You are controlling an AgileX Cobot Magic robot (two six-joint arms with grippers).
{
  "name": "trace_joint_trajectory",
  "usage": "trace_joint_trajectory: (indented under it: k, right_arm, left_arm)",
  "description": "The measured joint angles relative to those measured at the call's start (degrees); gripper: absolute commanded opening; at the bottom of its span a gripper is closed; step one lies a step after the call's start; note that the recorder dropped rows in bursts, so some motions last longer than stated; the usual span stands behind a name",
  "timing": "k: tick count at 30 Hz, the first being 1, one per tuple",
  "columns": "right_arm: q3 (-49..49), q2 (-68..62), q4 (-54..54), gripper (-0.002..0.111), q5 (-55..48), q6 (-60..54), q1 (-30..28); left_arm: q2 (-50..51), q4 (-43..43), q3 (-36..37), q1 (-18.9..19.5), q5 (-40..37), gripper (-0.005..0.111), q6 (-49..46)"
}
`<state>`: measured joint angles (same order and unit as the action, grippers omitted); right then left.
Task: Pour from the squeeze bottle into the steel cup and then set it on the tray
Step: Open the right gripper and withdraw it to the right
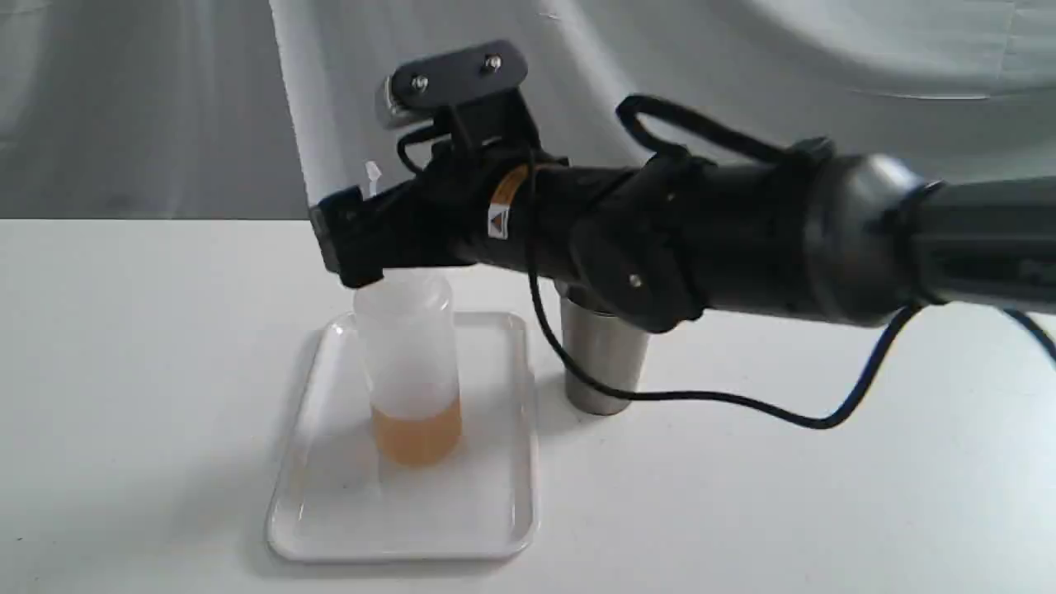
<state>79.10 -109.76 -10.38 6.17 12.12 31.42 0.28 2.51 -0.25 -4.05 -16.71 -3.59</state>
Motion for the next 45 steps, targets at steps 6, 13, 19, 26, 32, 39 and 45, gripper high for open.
trace_joint_trajectory:
  k: [6,13,19,26,32,39,45]
  right_arm:
    - [-1.35,8.42,-2.52,0.093,-5.32,0.00,0.00]
    - [-10.78,20.79,-3.17,0.080,-6.62,0.00,0.00]
    - [-21.05,33.92,-3.17,0.045,-6.94,0.00,0.00]
    - [-29.58,46.08,-2.20,0.000,-10.08,0.00,0.00]
    - [-30.95,51.01,0.88,0.000,-19.86,0.00,0.00]
    - [-34.03,51.25,0.78,0.000,-8.48,0.00,0.00]
    - [-41.33,51.25,4.50,0.000,8.31,0.00,-0.78]
  left_arm:
    - [0.00,0.00,0.00,0.00,0.00,0.008,0.00]
    - [0.00,0.00,0.00,0.00,0.00,0.008,0.00]
    - [0.00,0.00,0.00,0.00,0.00,0.008,0.00]
    - [0.00,0.00,0.00,0.00,0.00,0.008,0.00]
    - [0.00,0.00,0.00,0.00,0.00,0.008,0.00]
    - [0.00,0.00,0.00,0.00,0.00,0.008,0.00]
    - [0.00,0.00,0.00,0.00,0.00,0.008,0.00]
